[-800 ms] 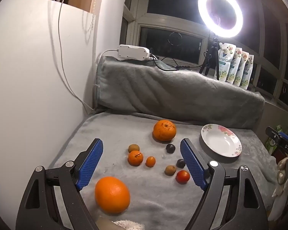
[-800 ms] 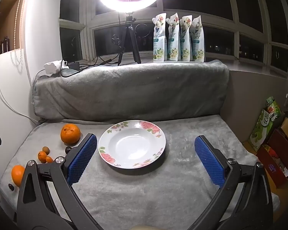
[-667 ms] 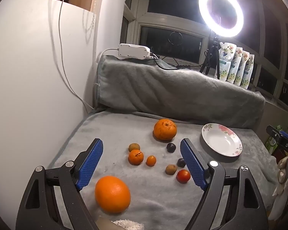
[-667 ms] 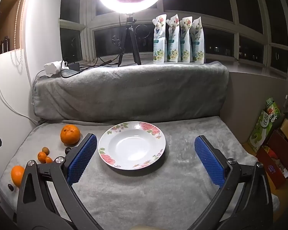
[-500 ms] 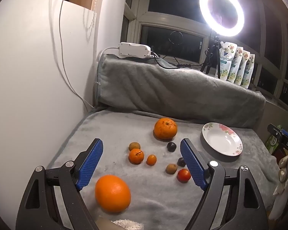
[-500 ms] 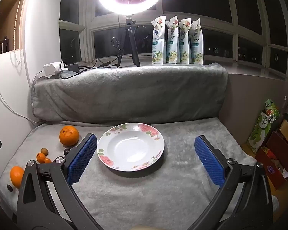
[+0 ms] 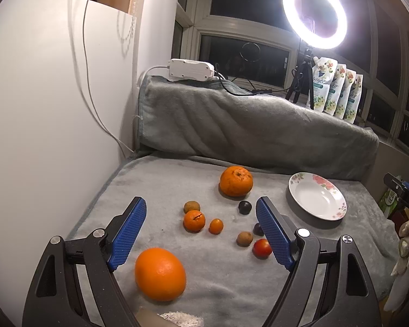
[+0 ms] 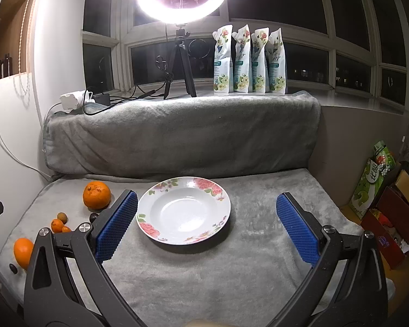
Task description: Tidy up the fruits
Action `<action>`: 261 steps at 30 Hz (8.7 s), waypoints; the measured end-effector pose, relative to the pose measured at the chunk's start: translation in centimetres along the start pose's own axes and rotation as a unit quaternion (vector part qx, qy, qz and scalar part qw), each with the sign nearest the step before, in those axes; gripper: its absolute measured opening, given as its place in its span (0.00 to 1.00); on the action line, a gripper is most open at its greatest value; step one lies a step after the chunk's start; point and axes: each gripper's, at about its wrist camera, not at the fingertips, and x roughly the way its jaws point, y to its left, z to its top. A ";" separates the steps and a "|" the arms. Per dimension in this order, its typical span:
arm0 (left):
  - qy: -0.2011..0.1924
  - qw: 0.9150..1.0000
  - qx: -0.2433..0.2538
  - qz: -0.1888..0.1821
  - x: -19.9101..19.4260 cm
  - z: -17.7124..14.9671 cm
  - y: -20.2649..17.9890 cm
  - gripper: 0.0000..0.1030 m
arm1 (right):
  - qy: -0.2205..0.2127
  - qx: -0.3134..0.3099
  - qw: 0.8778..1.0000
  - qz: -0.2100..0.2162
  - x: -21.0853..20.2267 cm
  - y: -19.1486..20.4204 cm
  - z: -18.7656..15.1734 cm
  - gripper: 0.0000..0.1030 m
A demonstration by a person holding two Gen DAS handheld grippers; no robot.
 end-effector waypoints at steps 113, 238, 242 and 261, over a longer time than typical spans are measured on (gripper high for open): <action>0.114 0.988 -0.088 -0.059 0.5 -8.1 7.1 0.54 | 0.260 -0.099 0.860 0.428 7.4 21.6 -5.9 0.66; 0.118 0.965 0.077 -0.224 10.0 -2.3 -13.7 0.65 | 0.156 0.055 0.954 0.250 11.5 -1.8 -2.5 0.83; 0.116 0.969 0.067 -0.209 9.5 -2.2 -11.9 0.65 | 0.167 0.031 0.954 0.248 11.3 -0.3 -2.5 0.91; 0.093 0.990 0.003 -0.110 7.3 -2.8 -1.8 0.65 | 0.170 -0.024 0.945 0.277 11.0 5.2 -3.6 0.92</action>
